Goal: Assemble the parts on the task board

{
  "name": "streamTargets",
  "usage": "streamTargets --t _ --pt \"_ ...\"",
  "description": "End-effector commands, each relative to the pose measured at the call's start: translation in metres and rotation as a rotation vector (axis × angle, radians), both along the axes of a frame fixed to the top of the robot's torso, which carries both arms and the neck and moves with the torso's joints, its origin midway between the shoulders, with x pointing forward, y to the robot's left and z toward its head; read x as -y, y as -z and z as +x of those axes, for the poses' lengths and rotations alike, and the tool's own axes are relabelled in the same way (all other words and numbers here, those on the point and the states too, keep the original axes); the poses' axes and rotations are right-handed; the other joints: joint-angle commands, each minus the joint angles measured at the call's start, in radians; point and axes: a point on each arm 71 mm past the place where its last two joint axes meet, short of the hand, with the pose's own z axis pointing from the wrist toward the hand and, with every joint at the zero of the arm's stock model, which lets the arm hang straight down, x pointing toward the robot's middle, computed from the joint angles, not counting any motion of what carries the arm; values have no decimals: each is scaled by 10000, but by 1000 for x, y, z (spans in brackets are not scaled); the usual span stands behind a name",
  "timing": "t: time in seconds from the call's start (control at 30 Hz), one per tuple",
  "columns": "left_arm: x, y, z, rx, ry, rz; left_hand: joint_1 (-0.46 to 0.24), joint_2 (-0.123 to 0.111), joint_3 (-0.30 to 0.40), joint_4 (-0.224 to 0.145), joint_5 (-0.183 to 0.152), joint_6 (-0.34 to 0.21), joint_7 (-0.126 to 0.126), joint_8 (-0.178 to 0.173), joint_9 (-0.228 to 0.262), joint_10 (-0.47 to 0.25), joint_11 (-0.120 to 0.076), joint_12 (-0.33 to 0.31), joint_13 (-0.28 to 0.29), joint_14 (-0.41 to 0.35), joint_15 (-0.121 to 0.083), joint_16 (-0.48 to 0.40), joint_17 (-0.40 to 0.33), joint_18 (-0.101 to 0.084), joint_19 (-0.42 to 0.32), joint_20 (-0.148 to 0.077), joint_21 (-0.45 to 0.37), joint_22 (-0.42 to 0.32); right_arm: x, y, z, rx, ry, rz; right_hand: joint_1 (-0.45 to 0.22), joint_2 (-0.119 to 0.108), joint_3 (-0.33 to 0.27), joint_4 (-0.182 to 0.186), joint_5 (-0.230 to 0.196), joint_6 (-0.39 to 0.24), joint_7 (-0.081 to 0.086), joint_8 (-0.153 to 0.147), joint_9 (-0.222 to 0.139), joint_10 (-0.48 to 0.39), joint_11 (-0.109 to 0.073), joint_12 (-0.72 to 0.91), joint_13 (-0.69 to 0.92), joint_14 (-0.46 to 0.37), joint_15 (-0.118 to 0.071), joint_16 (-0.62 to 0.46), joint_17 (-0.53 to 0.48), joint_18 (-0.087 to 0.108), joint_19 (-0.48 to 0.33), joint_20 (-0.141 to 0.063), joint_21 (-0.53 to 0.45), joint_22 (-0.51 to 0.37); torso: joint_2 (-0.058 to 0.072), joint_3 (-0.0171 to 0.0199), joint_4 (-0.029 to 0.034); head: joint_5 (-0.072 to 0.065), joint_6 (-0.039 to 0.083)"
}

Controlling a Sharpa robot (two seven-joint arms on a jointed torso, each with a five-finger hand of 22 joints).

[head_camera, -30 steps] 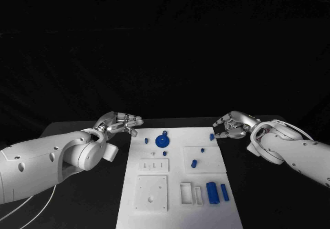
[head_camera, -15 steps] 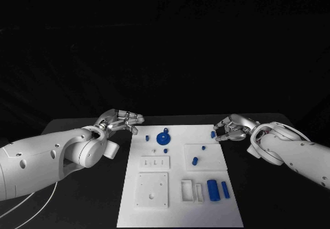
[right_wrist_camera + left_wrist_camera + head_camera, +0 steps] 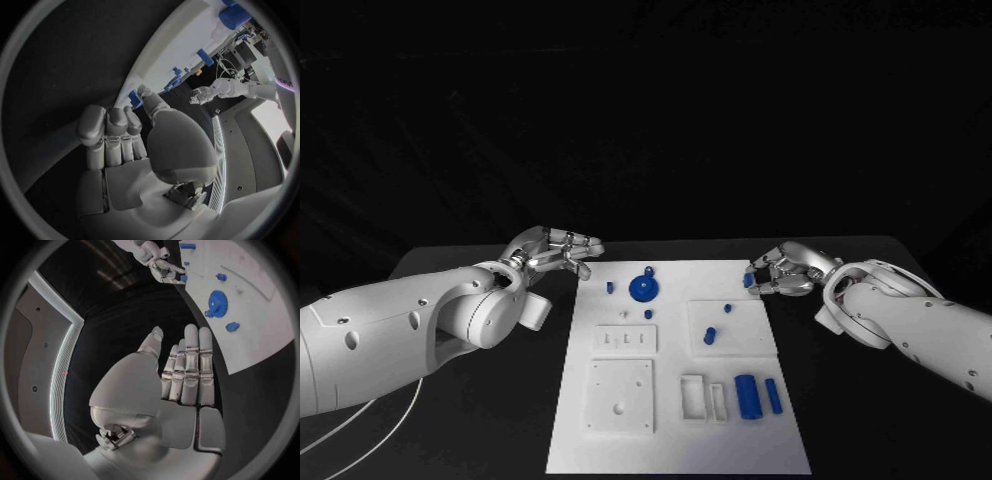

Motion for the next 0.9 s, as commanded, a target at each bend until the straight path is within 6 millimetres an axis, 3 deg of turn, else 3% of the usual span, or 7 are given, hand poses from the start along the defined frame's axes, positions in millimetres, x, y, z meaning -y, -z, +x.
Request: streamTargets --t 0.03,0.6,0.83,0.9 --pt "3 -1 0 88 206 -35 -28 4 -51 -26 -28 -42 -52 -40 2 -74 27 -24 8 -51 -21 49 9 104 -24 2 19 17 -1 0 0 64 -58 372 -78 43 149 78 -67 124 -11 -35 -15 30 28 83 26 27 59 49 15 39 533 68 44 1300 -12 -8 -2 25 -11" --pt "3 0 0 57 204 -18 -30 13 -51 -25 -25 -52 -47 -39 1 -102 34 -26 7 -55 -17 55 12 110 -27 6 22 25 -5 9 1 -157 -95 502 -198 134 793 42 -501 508 -87 -30 -11 54 -14 131 86 32 29 64 47 19 522 41 80 1302 -18 -7 -8 45 -58" --pt "3 0 0 39 207 -13 -32 14 -50 -21 -37 -61 -40 -42 1 -175 51 -28 6 -58 -9 56 12 113 -33 13 20 28 -7 10 0 -161 -165 444 -157 301 991 -67 -612 1158 -271 -27 46 61 -125 148 121 23 -44 44 48 -19 512 -21 77 1301 -22 1 -12 57 -55" --pt "3 0 0 34 214 -13 -32 14 -50 -21 -37 -61 -40 -42 1 -175 51 -28 6 -58 -9 56 12 113 -33 13 20 28 -7 10 0 -99 -142 438 -133 410 1149 -114 -877 1424 -362 -8 79 73 -177 162 143 23 -77 38 52 -40 511 -52 85 1303 -18 0 -10 56 -55"
